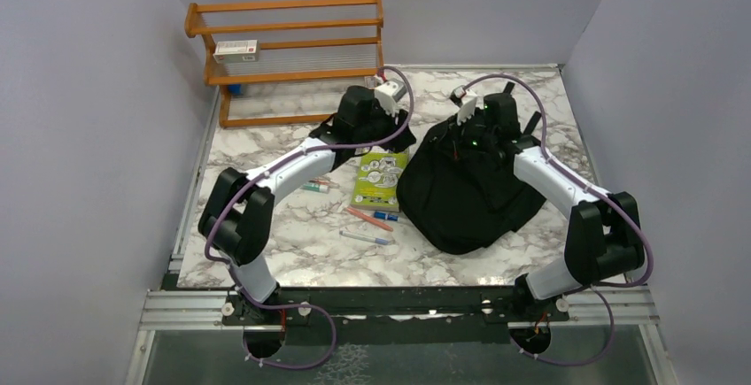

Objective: Pack the student bag
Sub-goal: Unzip the student bag at the center of the board.

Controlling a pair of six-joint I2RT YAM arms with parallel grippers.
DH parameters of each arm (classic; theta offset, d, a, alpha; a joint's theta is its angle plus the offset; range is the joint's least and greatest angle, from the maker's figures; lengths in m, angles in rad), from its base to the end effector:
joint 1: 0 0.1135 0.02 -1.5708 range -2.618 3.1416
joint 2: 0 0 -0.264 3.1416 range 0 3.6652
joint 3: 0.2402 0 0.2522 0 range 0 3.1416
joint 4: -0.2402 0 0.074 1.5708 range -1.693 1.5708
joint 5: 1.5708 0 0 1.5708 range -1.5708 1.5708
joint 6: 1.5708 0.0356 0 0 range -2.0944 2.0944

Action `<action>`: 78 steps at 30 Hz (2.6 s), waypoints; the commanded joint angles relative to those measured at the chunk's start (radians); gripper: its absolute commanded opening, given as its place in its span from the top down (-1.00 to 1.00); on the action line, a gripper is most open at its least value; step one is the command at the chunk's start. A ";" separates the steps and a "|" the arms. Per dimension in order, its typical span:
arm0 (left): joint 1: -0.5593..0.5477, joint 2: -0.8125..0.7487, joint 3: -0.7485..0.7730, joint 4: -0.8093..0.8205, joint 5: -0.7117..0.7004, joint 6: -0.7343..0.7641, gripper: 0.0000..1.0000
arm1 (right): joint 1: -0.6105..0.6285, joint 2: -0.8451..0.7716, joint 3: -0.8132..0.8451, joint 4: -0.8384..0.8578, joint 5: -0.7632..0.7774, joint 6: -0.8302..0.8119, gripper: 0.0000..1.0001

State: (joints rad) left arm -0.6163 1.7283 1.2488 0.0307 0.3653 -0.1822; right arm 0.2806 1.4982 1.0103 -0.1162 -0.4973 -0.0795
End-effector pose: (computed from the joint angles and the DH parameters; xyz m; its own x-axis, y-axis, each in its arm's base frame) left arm 0.3215 -0.2434 0.2679 -0.4936 0.1423 -0.8580 0.7251 0.6120 -0.3157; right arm 0.3143 0.1083 0.2552 -0.4948 -0.2152 -0.8419 -0.6620 0.7210 0.2048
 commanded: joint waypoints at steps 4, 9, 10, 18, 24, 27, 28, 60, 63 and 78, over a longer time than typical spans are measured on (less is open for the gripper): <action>0.085 -0.046 -0.002 0.125 0.135 -0.134 -0.08 | 0.005 -0.054 -0.035 0.060 -0.239 0.047 0.99; 0.086 -0.030 -0.003 0.134 0.151 -0.168 -0.08 | 0.005 -0.066 -0.056 0.084 -0.343 0.055 0.99; 0.087 -0.022 0.000 0.133 0.155 -0.180 -0.08 | 0.005 -0.070 -0.064 0.091 -0.346 0.055 0.99; 0.079 0.078 0.072 0.062 0.186 -0.272 0.00 | 0.005 -0.118 -0.141 0.163 -0.330 0.064 0.98; 0.064 0.132 0.111 0.012 0.200 -0.302 0.00 | 0.005 -0.123 -0.158 0.154 -0.314 0.039 0.99; 0.052 0.160 0.126 0.001 0.210 -0.308 0.00 | 0.005 -0.124 -0.159 0.144 -0.318 0.035 0.99; 0.047 0.168 0.130 0.000 0.214 -0.313 0.00 | 0.005 -0.126 -0.162 0.141 -0.318 0.034 0.99; 0.005 0.334 0.370 -0.190 0.154 -0.221 1.00 | 0.032 -0.183 -0.107 -0.021 -0.284 0.050 0.99; 0.009 0.368 0.487 -0.242 0.140 -0.197 1.00 | 0.041 -0.189 -0.088 -0.048 -0.293 0.055 0.99; 0.059 0.531 0.761 -0.364 0.154 -0.103 1.00 | 0.179 -0.218 -0.063 -0.253 -0.187 0.045 0.99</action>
State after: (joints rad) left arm -0.5850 2.2429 1.9675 -0.3428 0.5438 -0.3470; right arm 0.4294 1.3247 0.9432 -0.2756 -0.7395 -0.0460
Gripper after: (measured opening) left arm 0.017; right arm 0.015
